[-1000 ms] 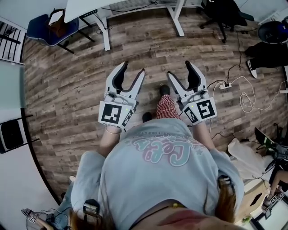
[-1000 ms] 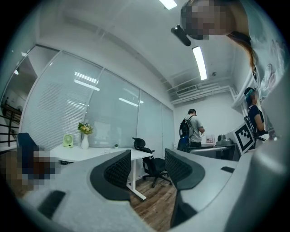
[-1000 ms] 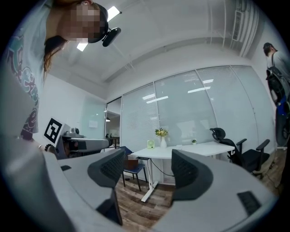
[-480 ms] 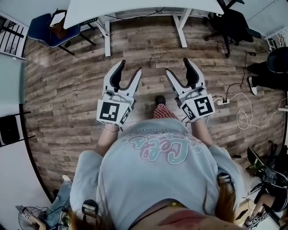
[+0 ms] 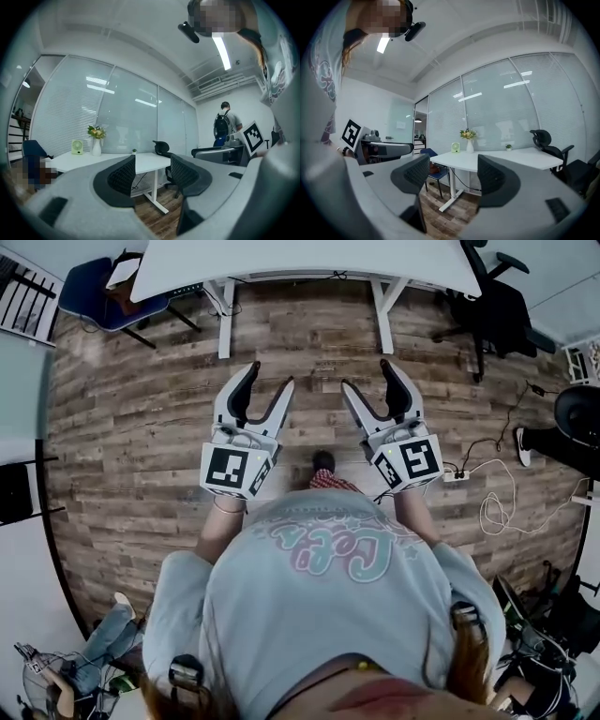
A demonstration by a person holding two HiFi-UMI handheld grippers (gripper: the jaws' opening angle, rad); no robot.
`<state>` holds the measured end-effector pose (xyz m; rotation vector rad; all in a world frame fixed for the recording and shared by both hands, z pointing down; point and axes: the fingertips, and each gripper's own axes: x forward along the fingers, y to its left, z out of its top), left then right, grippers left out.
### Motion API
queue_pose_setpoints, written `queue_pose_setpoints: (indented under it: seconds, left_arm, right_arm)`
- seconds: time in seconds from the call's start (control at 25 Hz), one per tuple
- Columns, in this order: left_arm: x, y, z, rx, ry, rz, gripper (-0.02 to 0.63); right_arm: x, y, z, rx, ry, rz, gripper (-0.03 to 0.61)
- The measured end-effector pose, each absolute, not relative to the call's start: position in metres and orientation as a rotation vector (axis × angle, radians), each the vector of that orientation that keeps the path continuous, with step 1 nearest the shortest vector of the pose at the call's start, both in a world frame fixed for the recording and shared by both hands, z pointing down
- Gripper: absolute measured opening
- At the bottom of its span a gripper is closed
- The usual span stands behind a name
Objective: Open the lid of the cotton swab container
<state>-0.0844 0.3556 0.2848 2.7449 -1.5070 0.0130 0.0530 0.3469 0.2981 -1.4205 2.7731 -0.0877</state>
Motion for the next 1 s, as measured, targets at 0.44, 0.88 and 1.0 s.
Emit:
queue_pose_setpoints:
  seconds: [0.44,0.88,1.0]
  left_arm:
    - [-0.041,0.311,0.288,2.691,-1.594,0.019,0.206]
    - [-0.043,0.306,0.287,2.677,-1.593,-0.015,0.206]
    - [-0.041,0.305,0.285,2.673,-1.596,-0.03,0.206]
  right_arm:
    - [0.088,0.296,0.306,-1.341,2.86,-0.079,0.304]
    - [0.081,0.289,0.309,-1.311,2.865,-0.104,0.304]
    - [0.082,0.291,0.306,-1.3,2.866,-0.098,0.302]
